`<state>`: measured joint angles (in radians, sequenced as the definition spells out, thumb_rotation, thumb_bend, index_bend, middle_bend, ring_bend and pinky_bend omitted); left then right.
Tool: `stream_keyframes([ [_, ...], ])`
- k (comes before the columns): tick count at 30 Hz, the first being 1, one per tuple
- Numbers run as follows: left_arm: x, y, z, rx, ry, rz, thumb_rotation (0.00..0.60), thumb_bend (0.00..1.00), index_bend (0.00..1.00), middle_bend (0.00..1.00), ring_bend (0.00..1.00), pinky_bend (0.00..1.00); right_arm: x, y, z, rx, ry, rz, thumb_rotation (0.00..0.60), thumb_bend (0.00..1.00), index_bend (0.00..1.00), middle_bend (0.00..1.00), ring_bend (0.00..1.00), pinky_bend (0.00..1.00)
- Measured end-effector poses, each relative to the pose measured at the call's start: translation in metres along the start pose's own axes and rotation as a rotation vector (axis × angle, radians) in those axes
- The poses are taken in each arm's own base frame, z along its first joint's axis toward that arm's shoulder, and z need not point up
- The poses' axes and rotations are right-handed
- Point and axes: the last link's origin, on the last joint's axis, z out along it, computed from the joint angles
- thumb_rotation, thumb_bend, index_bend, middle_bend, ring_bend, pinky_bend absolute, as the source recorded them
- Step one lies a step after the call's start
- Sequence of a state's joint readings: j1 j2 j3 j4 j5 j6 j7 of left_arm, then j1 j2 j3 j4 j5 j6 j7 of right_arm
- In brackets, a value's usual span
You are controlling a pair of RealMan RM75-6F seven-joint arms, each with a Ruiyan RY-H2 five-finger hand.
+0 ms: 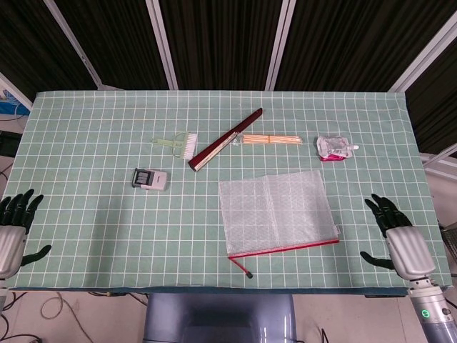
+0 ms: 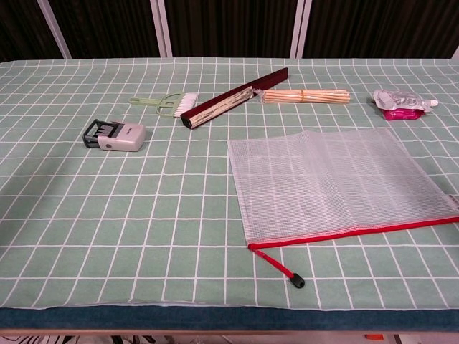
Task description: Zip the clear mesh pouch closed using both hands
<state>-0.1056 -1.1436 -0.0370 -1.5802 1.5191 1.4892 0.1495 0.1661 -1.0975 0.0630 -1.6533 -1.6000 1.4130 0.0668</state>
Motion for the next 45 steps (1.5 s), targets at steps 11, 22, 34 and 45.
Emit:
stream_keyframes([
  [11, 0.0, 0.0, 0.001, 0.009, 0.0, 0.004, 0.6, 0.01, 0.0, 0.0, 0.0, 0.0, -0.023, -0.079, 0.05, 0.223, -0.139, 0.105, 0.6, 0.14, 0.22, 0.46, 0.4, 0.44],
  [22, 0.0, -0.001, 0.002, 0.017, -0.001, 0.001, 0.6, 0.01, 0.0, 0.0, 0.0, 0.0, -0.053, -0.135, 0.073, 0.304, -0.228, 0.169, 0.6, 0.18, 0.34, 0.83, 0.79, 0.76],
  [34, -0.001, -0.001, 0.004, 0.023, -0.013, -0.008, 0.6, 0.01, 0.0, 0.0, 0.0, 0.0, -0.105, -0.178, 0.081, 0.275, -0.36, 0.237, 0.6, 0.21, 0.5, 1.0, 1.0, 0.94],
  [45, -0.001, -0.001, 0.005, 0.022, -0.02, -0.016, 0.6, 0.01, 0.0, 0.0, 0.0, 0.0, -0.131, -0.195, 0.08, 0.235, -0.407, 0.242, 0.6, 0.28, 0.52, 1.0, 1.0, 0.94],
])
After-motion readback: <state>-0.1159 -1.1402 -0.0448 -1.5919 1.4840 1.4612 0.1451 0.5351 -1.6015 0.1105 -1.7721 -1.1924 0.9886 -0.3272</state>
